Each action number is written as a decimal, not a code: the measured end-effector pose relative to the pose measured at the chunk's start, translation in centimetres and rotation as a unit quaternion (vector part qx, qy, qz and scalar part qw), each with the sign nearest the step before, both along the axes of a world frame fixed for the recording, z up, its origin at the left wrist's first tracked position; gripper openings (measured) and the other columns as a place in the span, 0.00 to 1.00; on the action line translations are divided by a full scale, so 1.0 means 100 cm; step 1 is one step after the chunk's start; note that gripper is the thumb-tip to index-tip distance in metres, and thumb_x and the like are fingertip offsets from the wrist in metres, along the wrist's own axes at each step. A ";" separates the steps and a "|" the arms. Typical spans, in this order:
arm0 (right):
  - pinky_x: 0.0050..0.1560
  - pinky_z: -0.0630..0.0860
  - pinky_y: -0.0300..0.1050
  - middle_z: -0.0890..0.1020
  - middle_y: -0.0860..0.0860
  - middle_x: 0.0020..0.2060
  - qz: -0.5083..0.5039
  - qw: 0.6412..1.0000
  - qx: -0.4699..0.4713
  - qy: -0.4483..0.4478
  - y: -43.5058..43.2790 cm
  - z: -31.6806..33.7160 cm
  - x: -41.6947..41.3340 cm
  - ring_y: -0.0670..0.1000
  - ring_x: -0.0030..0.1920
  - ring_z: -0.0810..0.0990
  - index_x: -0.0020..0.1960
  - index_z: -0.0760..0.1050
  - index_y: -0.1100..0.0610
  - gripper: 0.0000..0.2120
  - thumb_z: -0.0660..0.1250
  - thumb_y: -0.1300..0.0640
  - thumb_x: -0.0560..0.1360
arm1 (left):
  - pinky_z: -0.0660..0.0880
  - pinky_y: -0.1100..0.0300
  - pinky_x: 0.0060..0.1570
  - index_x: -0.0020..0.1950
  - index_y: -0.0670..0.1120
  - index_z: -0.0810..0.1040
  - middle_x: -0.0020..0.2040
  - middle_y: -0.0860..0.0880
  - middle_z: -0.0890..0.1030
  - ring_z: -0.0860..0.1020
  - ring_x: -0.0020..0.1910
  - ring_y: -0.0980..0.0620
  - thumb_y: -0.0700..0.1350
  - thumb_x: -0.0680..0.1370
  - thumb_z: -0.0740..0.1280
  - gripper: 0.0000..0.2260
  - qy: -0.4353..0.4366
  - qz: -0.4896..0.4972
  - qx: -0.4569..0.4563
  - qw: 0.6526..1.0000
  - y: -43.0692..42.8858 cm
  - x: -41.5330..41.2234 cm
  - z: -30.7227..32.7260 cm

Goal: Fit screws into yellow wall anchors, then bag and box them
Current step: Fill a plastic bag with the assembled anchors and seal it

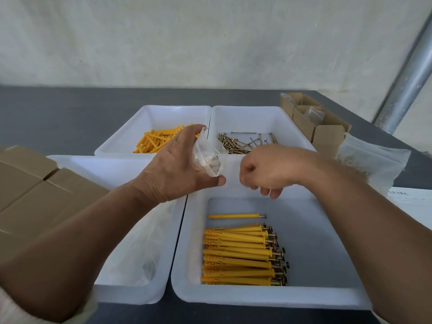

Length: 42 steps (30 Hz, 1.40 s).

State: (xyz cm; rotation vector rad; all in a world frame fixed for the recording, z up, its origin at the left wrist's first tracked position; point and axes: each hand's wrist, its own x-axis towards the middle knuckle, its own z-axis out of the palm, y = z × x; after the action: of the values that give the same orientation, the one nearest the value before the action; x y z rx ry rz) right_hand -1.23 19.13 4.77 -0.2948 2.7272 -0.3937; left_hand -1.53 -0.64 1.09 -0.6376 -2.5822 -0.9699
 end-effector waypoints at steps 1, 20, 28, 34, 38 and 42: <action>0.42 0.83 0.44 0.81 0.54 0.48 0.020 0.998 0.040 -0.032 -0.002 -0.004 0.001 0.52 0.42 0.84 0.57 0.77 0.53 0.09 0.63 0.53 0.80 | 0.70 0.61 0.55 0.69 0.50 0.66 0.56 0.55 0.74 0.73 0.55 0.54 0.62 0.58 0.74 0.43 -0.001 0.001 0.001 1.000 0.000 0.000 0.000; 0.53 0.81 0.51 0.77 0.57 0.52 0.051 0.967 0.136 -0.208 -0.014 -0.041 -0.007 0.54 0.53 0.79 0.64 0.74 0.66 0.15 0.64 0.59 0.80 | 0.66 0.63 0.53 0.72 0.49 0.65 0.57 0.55 0.73 0.72 0.57 0.54 0.56 0.63 0.81 0.43 0.000 0.003 -0.010 1.000 -0.004 -0.005 -0.004; 0.53 0.81 0.54 0.73 0.55 0.47 0.044 0.968 0.080 -0.234 -0.010 -0.030 -0.001 0.51 0.43 0.76 0.57 0.74 0.63 0.15 0.65 0.52 0.80 | 0.68 0.61 0.55 0.72 0.47 0.64 0.59 0.53 0.73 0.72 0.57 0.53 0.56 0.62 0.81 0.44 -0.006 0.000 -0.010 1.000 -0.004 -0.005 -0.004; 0.49 0.82 0.54 0.72 0.56 0.44 0.049 0.962 0.075 -0.258 -0.008 -0.027 0.000 0.51 0.42 0.75 0.54 0.74 0.63 0.12 0.71 0.56 0.77 | 0.68 0.62 0.54 0.72 0.48 0.64 0.58 0.53 0.73 0.72 0.57 0.54 0.57 0.62 0.80 0.44 -0.006 0.001 -0.016 1.000 -0.003 -0.003 -0.004; 0.47 0.82 0.51 0.73 0.56 0.44 0.053 0.963 0.080 -0.250 -0.011 -0.032 -0.002 0.51 0.42 0.75 0.56 0.75 0.65 0.13 0.71 0.58 0.76 | 0.66 0.65 0.51 0.72 0.49 0.64 0.57 0.54 0.72 0.71 0.55 0.55 0.56 0.63 0.80 0.43 -0.001 0.000 -0.019 1.000 -0.003 -0.003 -0.004; 0.47 0.82 0.50 0.75 0.58 0.44 0.052 0.963 0.081 -0.250 -0.011 -0.035 -0.004 0.52 0.41 0.77 0.57 0.76 0.66 0.14 0.71 0.58 0.76 | 0.66 0.63 0.53 0.73 0.49 0.64 0.57 0.54 0.72 0.71 0.55 0.54 0.57 0.62 0.80 0.44 -0.001 0.001 -0.024 1.000 -0.003 -0.003 -0.004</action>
State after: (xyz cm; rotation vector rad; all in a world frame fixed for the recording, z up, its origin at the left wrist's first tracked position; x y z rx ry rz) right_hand -1.61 18.07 1.29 -0.2524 2.2192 -0.1810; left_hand -1.80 -0.94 0.67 -0.6465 -2.6140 -0.9115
